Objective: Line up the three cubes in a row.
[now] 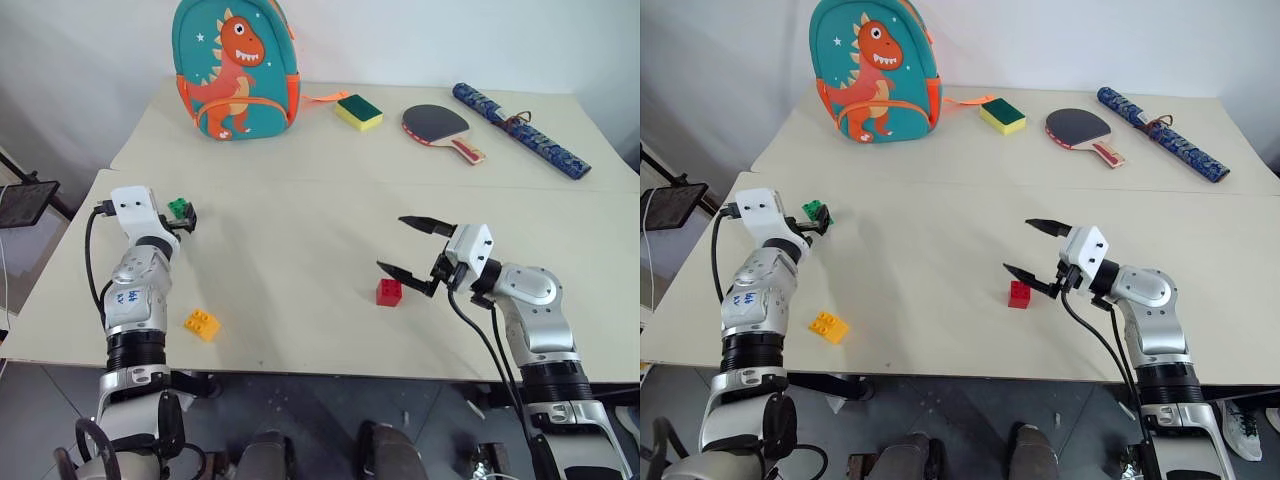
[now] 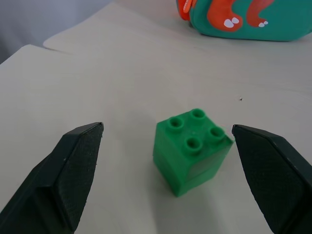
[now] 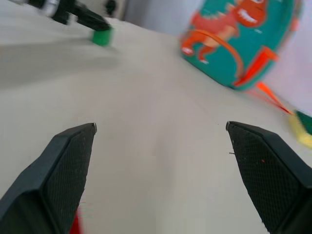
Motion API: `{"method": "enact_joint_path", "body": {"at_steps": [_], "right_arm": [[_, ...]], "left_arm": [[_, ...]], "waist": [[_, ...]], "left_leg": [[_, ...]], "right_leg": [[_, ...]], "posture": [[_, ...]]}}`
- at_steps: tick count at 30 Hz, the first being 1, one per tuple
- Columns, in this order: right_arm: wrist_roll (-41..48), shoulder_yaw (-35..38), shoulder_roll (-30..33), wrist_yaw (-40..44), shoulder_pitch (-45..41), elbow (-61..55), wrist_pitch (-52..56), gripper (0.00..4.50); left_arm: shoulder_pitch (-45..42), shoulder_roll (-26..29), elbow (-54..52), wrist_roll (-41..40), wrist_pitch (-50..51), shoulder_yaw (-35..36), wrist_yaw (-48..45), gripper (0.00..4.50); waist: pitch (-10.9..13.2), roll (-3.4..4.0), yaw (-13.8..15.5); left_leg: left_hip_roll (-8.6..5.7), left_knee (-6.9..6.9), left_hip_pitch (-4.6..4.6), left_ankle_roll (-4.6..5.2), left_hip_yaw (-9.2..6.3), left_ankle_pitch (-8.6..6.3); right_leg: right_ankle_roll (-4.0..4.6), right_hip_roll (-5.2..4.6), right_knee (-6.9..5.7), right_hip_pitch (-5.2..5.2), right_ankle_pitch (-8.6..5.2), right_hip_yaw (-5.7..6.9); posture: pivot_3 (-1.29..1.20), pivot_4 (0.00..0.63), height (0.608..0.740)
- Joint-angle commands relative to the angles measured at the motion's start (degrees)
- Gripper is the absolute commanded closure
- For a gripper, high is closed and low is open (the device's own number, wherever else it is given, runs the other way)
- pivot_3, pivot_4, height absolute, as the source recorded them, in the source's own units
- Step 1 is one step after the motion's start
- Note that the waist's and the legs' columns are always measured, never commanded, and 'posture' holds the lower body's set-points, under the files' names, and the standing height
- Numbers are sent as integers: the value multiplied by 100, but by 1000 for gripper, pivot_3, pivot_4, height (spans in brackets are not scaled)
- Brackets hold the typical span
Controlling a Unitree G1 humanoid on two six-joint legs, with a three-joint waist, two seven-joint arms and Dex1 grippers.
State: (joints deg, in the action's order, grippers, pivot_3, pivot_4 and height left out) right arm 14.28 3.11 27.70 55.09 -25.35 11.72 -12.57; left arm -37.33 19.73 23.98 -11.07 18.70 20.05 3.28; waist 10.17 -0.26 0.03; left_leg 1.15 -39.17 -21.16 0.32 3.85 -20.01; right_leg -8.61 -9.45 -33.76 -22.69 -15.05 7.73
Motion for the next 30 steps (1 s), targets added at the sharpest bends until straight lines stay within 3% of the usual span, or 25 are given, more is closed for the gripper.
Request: {"method": "enact_joint_path", "body": {"at_steps": [1, 9, 12, 20, 23, 26, 27, 30], "right_arm": [[57, 47, -17, -124, 133, -208, -63, 29], [196, -47, 0, -26, 300, -397, 92, 29], [216, -36, 18, 6, 387, -433, 116, 0], [244, -10, 38, 104, 455, -374, 92, 0], [227, 1, 40, 114, 451, -346, 50, 0], [312, 137, 171, 218, 435, -319, 2, 0], [410, 250, 302, 346, 455, -296, 2, 0], [626, 492, 662, 682, 546, -169, -60, 0]], "left_arm": [[-159, -58, 74, 64, -74, -25, 171, 0], [-473, -205, 416, 91, -77, -167, 321, 0], [-522, -216, 543, 56, -148, -123, 341, 600], [-510, -100, 613, 5, -167, -66, 225, 2901], [-436, 31, 535, -148, -511, 31, -209, 2971], [-393, 670, 452, -838, -922, 60, -2501, 2971], [-341, 1004, 256, -1161, -799, -103, -3739, 2971], [-223, 1669, -153, -1443, -615, -783, -6045, 2971]], "waist": [[0, 0, -2], [0, -1, -3], [0, -1, -7], [1, -1, -8], [1, -1, -9], [1, -1, -27], [1, 0, -34], [2, 1, -19]], "left_leg": [[0, 0, -1, 0, 0, 0], [0, -4, 1, 0, 3, 1], [0, -4, 1, 0, 3, 1], [-1, -4, 2, 0, 5, 1], [0, -4, 1, 0, 4, 1], [0, -4, 2, 0, 5, 1], [1, -3, -1, -1, 6, 1], [1, -1, -3, -1, 13, 1]], "right_leg": [[-1, 0, 1, 0, 0, 1], [-1, 0, 0, 1, 0, -3], [-1, 0, 0, 1, 1, -2], [-2, 0, 0, 1, 1, -3], [-1, 0, 0, 1, 1, -2], [-1, 0, 0, 1, 1, -2], [-1, 2, 0, -4, 0, -2], [-1, 3, 1, -9, 0, -3]], "posture": [[0, 150, 740], [0, 150, 740], [0, 150, 740], [0, 150, 740], [0, 150, 740], [0, 150, 740], [0, 150, 740], [0, 150, 740]]}}
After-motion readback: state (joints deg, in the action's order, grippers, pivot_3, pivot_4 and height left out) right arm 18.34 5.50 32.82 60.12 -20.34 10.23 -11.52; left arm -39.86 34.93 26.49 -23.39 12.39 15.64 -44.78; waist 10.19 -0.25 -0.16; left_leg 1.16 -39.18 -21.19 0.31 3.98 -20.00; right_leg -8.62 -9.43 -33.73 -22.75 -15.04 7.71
